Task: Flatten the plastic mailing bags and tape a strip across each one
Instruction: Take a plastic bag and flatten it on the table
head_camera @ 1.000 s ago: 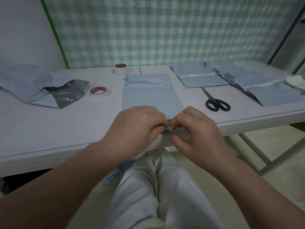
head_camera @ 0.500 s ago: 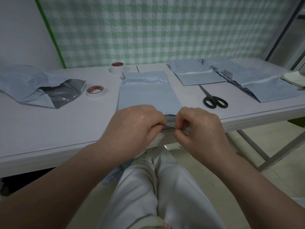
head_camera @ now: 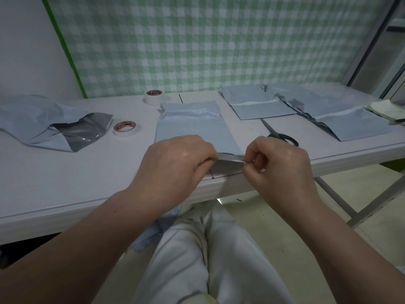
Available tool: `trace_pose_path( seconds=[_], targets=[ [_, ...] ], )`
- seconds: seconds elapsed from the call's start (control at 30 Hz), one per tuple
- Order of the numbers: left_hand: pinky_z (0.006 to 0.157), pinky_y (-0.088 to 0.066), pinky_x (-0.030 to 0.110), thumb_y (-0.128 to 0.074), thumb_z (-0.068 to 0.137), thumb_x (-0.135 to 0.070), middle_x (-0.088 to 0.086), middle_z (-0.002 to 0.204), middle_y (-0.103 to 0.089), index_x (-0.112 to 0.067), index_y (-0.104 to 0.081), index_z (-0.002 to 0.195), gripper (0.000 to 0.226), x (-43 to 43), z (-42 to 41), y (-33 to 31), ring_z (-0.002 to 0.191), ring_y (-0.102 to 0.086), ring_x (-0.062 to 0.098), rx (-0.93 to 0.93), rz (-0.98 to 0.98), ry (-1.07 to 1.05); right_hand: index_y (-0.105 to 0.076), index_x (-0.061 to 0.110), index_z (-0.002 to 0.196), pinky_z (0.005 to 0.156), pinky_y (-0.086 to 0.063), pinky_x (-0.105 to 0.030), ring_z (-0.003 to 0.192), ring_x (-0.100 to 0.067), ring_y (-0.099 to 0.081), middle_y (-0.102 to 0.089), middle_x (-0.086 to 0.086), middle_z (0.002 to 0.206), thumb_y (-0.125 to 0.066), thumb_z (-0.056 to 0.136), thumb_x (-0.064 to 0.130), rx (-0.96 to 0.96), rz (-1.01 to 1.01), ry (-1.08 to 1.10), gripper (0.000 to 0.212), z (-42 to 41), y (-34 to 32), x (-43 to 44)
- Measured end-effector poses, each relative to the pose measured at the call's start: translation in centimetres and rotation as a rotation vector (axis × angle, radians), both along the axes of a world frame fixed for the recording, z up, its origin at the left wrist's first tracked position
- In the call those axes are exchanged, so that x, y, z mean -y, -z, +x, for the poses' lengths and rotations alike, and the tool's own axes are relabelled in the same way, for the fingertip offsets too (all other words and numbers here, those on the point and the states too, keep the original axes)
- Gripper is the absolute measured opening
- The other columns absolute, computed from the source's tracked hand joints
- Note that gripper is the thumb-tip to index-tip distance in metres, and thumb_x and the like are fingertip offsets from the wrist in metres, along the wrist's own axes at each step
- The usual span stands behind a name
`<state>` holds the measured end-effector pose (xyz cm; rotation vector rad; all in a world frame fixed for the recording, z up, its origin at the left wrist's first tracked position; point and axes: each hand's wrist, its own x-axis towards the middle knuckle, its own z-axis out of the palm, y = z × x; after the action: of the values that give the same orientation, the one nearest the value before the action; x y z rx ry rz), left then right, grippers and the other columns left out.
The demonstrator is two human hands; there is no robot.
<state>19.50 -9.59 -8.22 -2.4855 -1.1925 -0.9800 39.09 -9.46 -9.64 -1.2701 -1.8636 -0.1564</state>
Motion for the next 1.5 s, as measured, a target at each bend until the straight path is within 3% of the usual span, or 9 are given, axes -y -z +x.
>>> trace_pose_path(
  seconds=[0.27, 0.43, 0.53, 0.6, 0.7, 0.8, 1.03, 1.27, 1.5],
  targets=[
    [0.046, -0.049, 0.032, -0.056, 0.078, -0.027, -0.004, 0.074, -0.066, -0.021, -0.071, 0.075, 0.016, 0.7, 1.7, -2.0, 0.065, -0.064, 0.022, -0.093, -0.002, -0.141, -0.055, 0.016, 0.067, 0.053, -0.046, -0.034, 0.058, -0.017, -0.052, -0.053, 0.004, 0.066, -0.056, 0.064, 0.007, -0.010, 0.071, -0.054, 0.009, 0.1, -0.5, -0.4],
    [0.070, -0.046, 0.033, -0.046, 0.095, -0.040, -0.007, 0.105, -0.060, -0.026, -0.067, 0.102, 0.026, 1.2, 4.1, -3.2, 0.099, -0.057, 0.018, -0.128, -0.169, -0.220, -0.056, 0.014, 0.067, 0.053, -0.047, -0.035, 0.058, -0.019, -0.053, -0.054, 0.003, 0.063, -0.058, 0.063, 0.008, -0.013, 0.101, -0.069, 0.007, -0.2, -0.7, -0.2],
    [0.079, -0.046, 0.033, -0.045, 0.094, -0.043, -0.011, 0.112, -0.057, -0.032, -0.064, 0.111, 0.028, 1.3, 4.3, -3.7, 0.106, -0.053, 0.013, -0.124, -0.200, -0.209, -0.056, 0.014, 0.068, 0.054, -0.048, -0.035, 0.058, -0.019, -0.054, -0.055, 0.003, 0.063, -0.058, 0.063, 0.008, -0.022, 0.101, -0.052, 0.008, -0.1, -0.8, -0.2],
    [0.075, -0.047, 0.035, -0.046, 0.092, -0.043, -0.009, 0.108, -0.059, -0.031, -0.066, 0.107, 0.028, 1.5, 4.3, -3.6, 0.102, -0.055, 0.015, -0.116, -0.182, -0.163, -0.057, 0.015, 0.069, 0.054, -0.049, -0.036, 0.059, -0.018, -0.055, -0.056, 0.004, 0.063, -0.058, 0.064, 0.008, -0.045, 0.095, -0.053, 0.008, 0.0, -0.8, -0.2],
    [0.052, -0.043, 0.031, -0.051, 0.079, -0.035, -0.005, 0.079, -0.064, -0.024, -0.072, 0.081, 0.024, 1.1, 4.4, -2.9, 0.074, -0.061, 0.022, -0.158, -0.062, -0.151, -0.058, 0.016, 0.071, 0.056, -0.050, -0.037, 0.059, -0.016, -0.055, -0.056, 0.005, 0.063, -0.060, 0.065, 0.008, -0.082, 0.088, -0.065, 0.010, -0.1, -1.0, -0.2],
    [0.042, -0.046, 0.032, -0.061, 0.071, -0.021, -0.002, 0.063, -0.061, -0.019, -0.070, 0.067, 0.010, 0.3, 4.3, -2.3, 0.057, -0.060, 0.024, -0.059, 0.022, -0.136, -0.062, 0.016, 0.077, 0.057, -0.051, -0.037, 0.060, -0.016, -0.056, -0.057, 0.005, 0.063, -0.060, 0.066, 0.009, -0.082, 0.087, -0.071, 0.013, -0.3, -1.0, -0.3],
    [0.040, -0.045, 0.030, -0.061, 0.071, -0.012, 0.000, 0.059, -0.058, -0.019, -0.070, 0.070, 0.012, 0.0, 4.3, -2.6, 0.052, -0.058, 0.024, 0.053, 0.074, -0.066, -0.068, 0.019, 0.080, 0.066, -0.028, -0.011, 0.073, -0.011, -0.047, -0.056, 0.006, 0.077, -0.062, 0.071, 0.020, -0.030, 0.099, -0.059, 0.011, 0.0, -1.0, -0.8],
    [0.041, -0.047, 0.034, -0.061, 0.070, -0.010, 0.000, 0.061, -0.058, -0.018, -0.066, 0.069, 0.010, -0.3, 4.4, -2.8, 0.054, -0.057, 0.026, 0.072, 0.114, -0.071, -0.065, 0.016, 0.075, 0.063, -0.047, -0.030, 0.067, -0.015, -0.059, -0.063, 0.007, 0.070, -0.067, 0.071, 0.013, -0.063, 0.124, -0.087, 0.006, -0.2, -1.8, -0.4],
    [0.039, -0.041, 0.031, -0.057, 0.076, -0.011, -0.001, 0.060, -0.055, -0.016, -0.061, 0.070, 0.008, -0.6, 4.2, -3.6, 0.053, -0.054, 0.023, 0.043, 0.182, -0.074, -0.061, 0.018, 0.070, 0.061, -0.045, -0.023, 0.063, -0.005, -0.053, -0.061, 0.010, 0.066, -0.077, 0.072, 0.010, -0.128, 0.131, -0.053, 0.018, 0.0, -2.3, -0.8]
  ],
)
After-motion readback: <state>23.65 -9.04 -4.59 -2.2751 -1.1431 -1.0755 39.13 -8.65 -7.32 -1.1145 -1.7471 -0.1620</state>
